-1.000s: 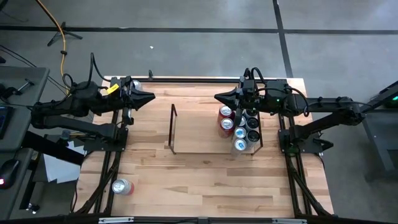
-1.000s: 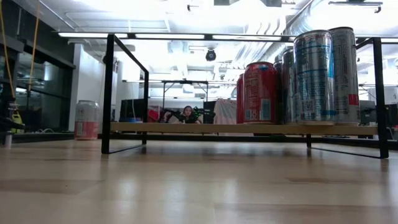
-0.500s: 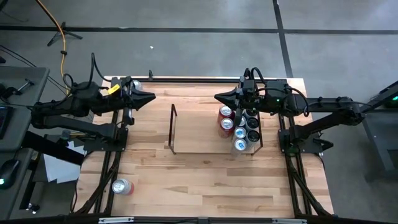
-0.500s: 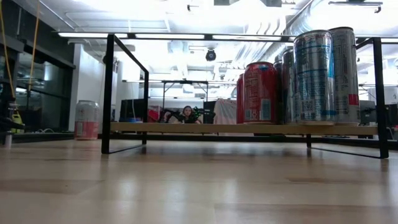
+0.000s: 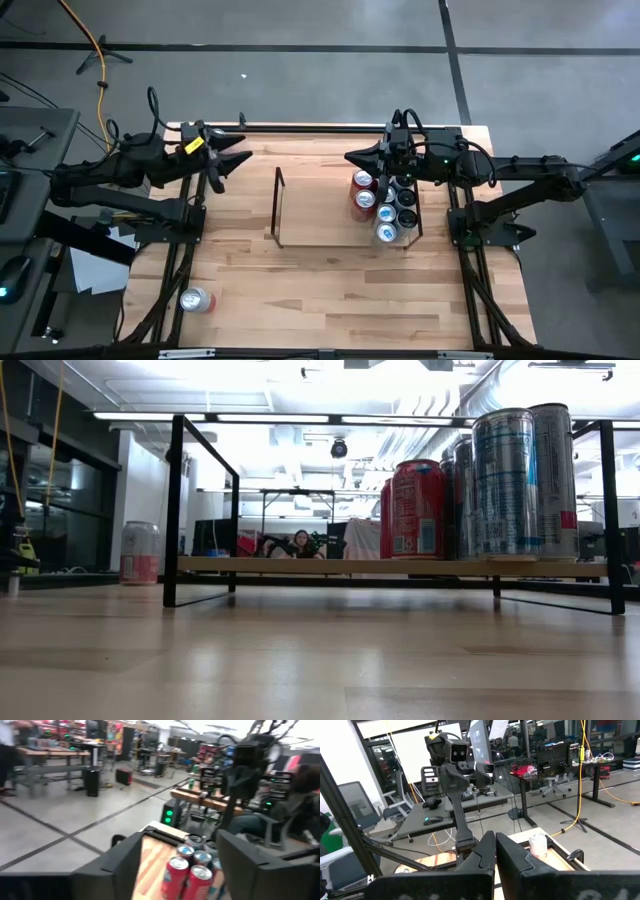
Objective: Place canned beverage on shelf
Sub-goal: Put the white pink soda can on the shelf
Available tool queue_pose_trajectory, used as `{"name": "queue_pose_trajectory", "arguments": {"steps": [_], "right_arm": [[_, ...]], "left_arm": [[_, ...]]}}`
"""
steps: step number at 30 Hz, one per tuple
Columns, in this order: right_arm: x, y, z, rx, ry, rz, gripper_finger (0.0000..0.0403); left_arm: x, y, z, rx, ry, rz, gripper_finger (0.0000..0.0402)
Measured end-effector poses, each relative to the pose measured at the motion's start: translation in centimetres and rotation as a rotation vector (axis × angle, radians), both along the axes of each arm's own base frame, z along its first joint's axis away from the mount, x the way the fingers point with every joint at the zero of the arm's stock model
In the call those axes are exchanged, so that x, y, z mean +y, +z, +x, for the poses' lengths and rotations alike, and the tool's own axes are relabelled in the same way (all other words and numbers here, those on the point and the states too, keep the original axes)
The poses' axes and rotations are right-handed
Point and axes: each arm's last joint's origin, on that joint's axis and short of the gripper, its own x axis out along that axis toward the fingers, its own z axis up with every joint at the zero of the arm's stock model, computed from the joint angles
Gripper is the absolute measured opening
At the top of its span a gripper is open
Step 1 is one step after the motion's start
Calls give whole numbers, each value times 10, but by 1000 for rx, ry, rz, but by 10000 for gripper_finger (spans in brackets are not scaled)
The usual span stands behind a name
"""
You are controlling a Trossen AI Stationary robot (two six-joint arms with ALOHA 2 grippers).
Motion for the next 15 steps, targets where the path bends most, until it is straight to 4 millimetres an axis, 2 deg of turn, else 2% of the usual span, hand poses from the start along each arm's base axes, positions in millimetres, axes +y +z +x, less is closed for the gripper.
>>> {"name": "queue_pose_trajectory", "arguments": {"steps": [4, 8, 12, 15], "right_arm": [[0, 0, 0, 0, 0, 0, 0], [0, 0, 0, 0, 0, 0, 0], [0, 0, 0, 0, 0, 0, 0], [0, 0, 0, 0, 0, 0, 0]], "left_arm": [[1, -2, -1, 18, 49, -14, 274], [2, -4, -1, 17, 60, -54, 316], [9, -5, 3, 20, 232, -188, 333], [21, -8, 4, 160, 386, -274, 335]]}}
